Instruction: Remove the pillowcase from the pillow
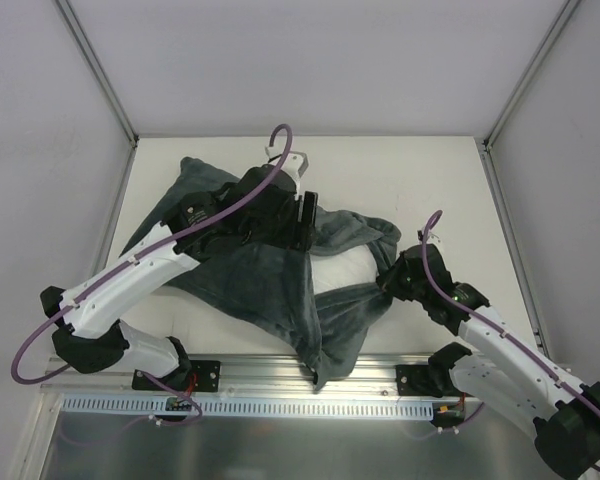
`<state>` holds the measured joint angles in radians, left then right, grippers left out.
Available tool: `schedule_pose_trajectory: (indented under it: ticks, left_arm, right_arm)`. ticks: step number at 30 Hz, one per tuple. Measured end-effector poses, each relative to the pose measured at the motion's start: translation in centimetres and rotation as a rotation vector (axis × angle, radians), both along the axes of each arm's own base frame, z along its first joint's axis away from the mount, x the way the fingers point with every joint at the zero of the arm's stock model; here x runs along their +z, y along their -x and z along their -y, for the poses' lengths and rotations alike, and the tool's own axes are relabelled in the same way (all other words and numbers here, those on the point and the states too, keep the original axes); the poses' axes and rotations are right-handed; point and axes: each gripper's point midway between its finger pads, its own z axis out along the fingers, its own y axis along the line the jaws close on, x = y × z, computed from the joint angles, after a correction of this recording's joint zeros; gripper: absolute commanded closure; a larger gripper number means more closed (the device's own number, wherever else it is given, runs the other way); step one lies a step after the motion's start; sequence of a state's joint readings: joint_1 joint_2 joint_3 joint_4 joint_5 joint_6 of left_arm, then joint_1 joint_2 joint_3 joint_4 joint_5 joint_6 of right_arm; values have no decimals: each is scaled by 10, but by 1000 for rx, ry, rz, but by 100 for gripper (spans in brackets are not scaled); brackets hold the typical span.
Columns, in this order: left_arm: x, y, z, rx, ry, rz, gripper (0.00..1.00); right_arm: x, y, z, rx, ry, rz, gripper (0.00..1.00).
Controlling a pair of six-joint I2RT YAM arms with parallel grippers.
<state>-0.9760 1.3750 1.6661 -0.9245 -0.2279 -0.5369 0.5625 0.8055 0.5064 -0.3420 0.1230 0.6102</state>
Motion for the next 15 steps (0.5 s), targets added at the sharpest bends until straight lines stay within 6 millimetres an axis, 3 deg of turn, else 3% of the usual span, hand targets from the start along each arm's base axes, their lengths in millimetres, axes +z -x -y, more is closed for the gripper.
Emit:
schedule_pose_trajectory:
  ticks: [4,7,11,15]
  left_arm:
    - [42,20,39,-109,59,91,40]
    - [42,28,72,-172,59,86,41]
    - [-4,30,113,-231,-15,-6,43]
    - [-57,28,133,-233,-110,-101,43]
  right_arm:
    - [2,1,0,0,2,-3,99]
    - [3,1,0,0,1,-4,99]
    - [7,3,2,-2,-6,6,99]
    - [18,7,5,-4,-26,42,99]
